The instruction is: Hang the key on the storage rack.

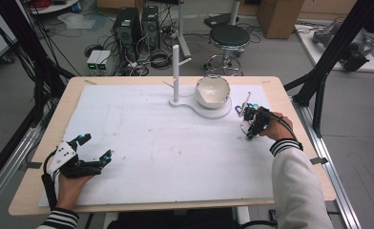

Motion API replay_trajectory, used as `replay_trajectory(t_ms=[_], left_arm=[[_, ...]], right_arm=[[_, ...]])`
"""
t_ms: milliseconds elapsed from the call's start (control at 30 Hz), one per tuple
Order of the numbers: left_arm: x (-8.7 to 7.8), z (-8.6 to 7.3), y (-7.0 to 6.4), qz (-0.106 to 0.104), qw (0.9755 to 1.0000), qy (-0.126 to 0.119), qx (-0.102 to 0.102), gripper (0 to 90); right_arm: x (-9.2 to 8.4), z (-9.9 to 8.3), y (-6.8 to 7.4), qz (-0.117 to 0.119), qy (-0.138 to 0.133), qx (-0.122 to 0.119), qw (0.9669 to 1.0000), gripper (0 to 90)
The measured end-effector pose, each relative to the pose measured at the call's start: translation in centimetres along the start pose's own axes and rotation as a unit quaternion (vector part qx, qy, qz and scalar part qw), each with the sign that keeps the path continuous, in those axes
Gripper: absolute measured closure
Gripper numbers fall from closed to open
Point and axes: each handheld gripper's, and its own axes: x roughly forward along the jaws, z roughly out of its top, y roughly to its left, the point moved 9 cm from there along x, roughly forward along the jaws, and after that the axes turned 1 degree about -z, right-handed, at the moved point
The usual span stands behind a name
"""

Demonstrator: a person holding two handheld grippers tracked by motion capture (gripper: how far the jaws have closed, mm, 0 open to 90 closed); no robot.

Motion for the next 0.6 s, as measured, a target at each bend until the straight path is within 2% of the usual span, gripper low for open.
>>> replay_trajectory(t_ms=[300, 567, 600], left_arm=[[-0.01, -0.01, 0.00, -0.001, 1.0000, 0.001, 0.002, 1.7], [-0.01, -0.01, -0.01, -0.001, 1.0000, 0.001, 0.001, 1.7], [-0.01, -0.01, 0.00, 0.000, 1.0000, 0.001, 0.001, 1.7]], right_arm=[[0.02, -0.19, 0.15, 0.002, 0.009, 0.004, 0.9999, 75.6], [0.25, -0.21, 0.17, 0.002, 0.017, -0.009, 0.9998, 78.2], [0.15, -0.30, 0.34, 0.002, 0.024, -0.001, 0.9997, 79.9]])
